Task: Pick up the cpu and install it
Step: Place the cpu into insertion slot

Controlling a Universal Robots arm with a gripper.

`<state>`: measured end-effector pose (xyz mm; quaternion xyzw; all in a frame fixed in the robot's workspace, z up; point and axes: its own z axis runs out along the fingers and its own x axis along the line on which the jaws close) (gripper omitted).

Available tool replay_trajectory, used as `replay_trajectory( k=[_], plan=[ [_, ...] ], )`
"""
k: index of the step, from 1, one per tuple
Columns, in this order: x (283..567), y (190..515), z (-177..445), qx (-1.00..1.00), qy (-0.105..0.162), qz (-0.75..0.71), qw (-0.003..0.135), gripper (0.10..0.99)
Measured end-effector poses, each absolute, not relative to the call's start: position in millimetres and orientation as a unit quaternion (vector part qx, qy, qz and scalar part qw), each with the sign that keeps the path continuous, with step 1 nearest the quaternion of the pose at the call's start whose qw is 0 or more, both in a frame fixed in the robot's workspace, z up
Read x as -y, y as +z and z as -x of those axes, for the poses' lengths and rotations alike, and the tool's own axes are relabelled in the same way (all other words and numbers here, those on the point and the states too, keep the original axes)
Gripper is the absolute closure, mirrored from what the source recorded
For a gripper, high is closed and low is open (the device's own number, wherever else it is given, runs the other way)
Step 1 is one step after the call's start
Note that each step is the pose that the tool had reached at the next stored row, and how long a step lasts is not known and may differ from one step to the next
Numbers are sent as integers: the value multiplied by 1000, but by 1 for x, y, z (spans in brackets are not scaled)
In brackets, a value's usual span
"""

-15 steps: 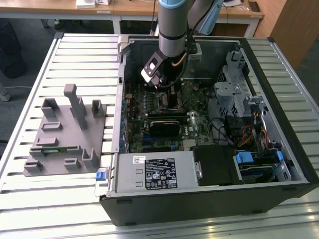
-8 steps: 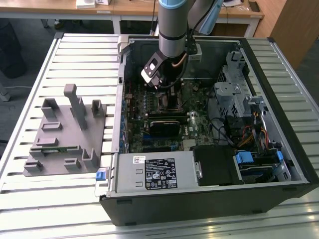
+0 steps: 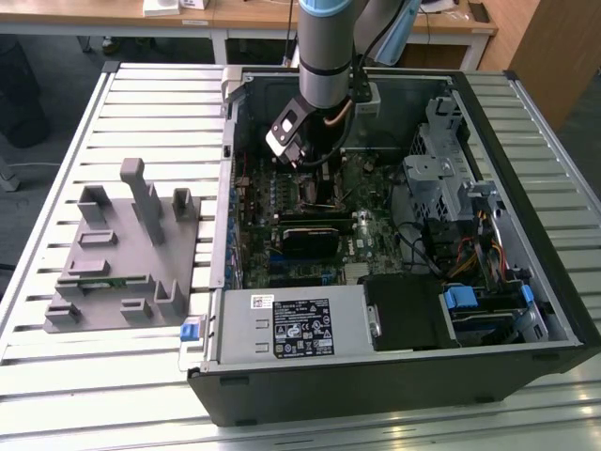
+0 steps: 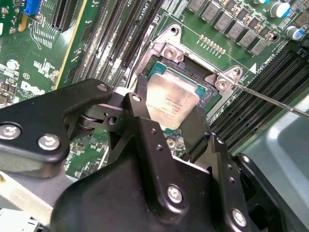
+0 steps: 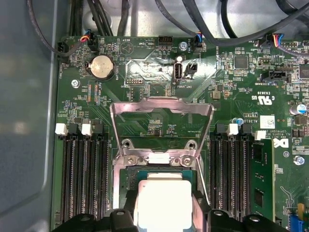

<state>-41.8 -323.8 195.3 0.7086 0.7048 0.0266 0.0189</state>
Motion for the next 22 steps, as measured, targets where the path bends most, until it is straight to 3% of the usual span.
replay_trajectory(
  k=[22],
  plan=[
    [320,195,42,-705,27,-709,19,557]
  ],
)
